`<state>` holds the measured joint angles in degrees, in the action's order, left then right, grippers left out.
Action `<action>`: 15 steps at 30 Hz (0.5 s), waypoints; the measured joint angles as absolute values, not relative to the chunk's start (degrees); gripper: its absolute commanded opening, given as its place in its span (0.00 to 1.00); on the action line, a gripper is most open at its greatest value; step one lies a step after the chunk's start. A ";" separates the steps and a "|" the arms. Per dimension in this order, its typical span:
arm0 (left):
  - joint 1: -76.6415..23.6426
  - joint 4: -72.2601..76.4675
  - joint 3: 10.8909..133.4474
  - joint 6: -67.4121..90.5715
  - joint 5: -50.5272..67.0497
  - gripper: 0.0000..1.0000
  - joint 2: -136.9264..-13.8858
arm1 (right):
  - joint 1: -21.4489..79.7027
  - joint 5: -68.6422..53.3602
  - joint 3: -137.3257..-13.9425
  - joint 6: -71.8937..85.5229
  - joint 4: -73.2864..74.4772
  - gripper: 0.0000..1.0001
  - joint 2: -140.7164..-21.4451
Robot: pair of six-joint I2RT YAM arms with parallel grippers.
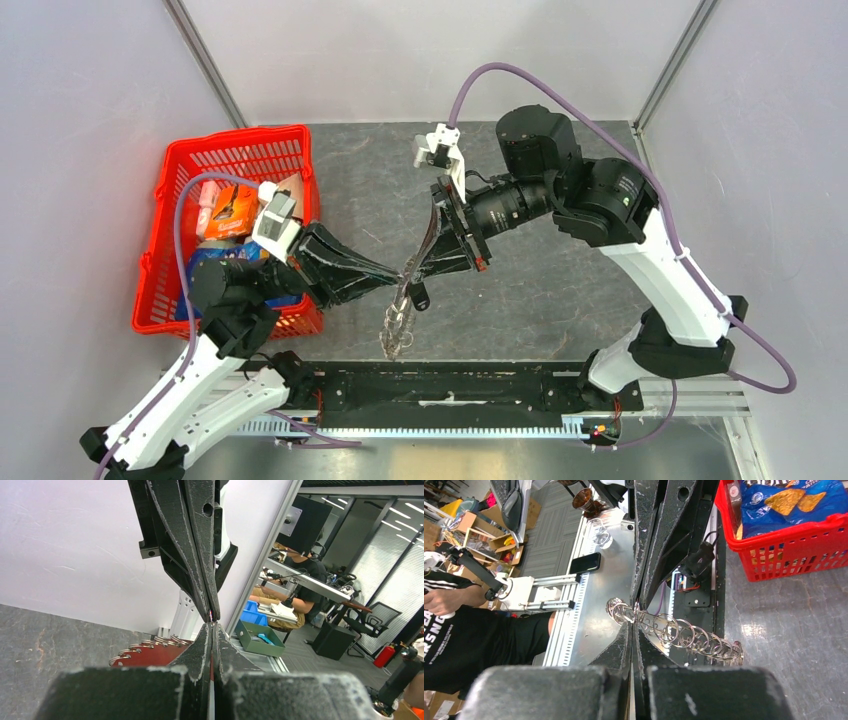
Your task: Put the keys on the keyring
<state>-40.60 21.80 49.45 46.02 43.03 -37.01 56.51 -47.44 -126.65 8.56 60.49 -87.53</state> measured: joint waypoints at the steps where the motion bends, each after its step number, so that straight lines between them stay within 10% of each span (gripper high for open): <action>1: -40.60 21.80 49.45 45.95 43.22 0.02 -36.97 | 56.51 -47.64 -127.22 8.56 61.01 0.00 -87.88; 15: -40.60 22.74 49.45 45.52 45.19 0.02 -36.91 | 56.53 -48.01 -131.44 11.03 63.96 0.00 -89.97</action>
